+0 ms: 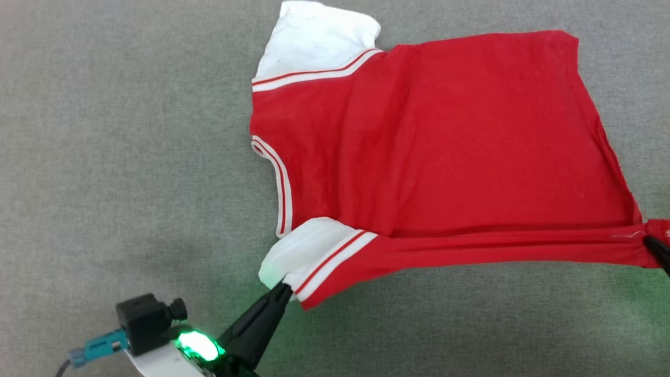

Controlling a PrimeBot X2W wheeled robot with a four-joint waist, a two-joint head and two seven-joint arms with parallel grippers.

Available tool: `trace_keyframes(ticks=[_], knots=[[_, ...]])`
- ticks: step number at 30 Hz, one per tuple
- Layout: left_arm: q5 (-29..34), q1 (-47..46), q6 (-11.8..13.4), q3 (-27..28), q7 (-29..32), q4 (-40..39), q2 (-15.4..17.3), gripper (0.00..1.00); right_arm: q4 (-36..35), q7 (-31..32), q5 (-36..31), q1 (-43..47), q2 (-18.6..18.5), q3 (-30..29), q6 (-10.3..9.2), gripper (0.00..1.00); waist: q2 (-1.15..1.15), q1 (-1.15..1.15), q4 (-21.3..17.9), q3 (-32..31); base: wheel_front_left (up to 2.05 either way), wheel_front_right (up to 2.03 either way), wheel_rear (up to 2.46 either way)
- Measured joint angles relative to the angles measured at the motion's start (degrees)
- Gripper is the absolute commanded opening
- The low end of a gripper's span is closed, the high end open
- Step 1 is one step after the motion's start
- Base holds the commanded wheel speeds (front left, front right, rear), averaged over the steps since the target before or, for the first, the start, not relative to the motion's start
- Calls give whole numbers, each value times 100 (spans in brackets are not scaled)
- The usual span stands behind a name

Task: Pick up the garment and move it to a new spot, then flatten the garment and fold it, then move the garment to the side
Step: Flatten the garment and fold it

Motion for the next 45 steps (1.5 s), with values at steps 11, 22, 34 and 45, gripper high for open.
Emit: trace_keyframes(ticks=[11, 22, 34, 45], knots=[[123, -1478, -360, 57, 450, 665, -483, 0, -220, 995, -692, -973, 931, -746, -1, 0, 0, 1, 72, 160, 0, 0, 0], [131, -2521, -510, -144, 536, 2273, -977, 0, 870, 1575, -1328, -2308, 1511, -407, -1, 0, 0, 0, 1, 524, 0, 0, 0], [550, -2922, -555, -466, 349, 3121, -1177, 0, 1443, 1257, -1426, -2683, 1635, 65, -1, 0, 0, 0, -28, 686, 0, 0, 0], [680, -2871, -466, -601, 786, 2849, -409, 100, 1560, 834, -1380, -2646, 1617, 149, -1, 100, 0, 0, -2, 146, 0, 0, 0]])
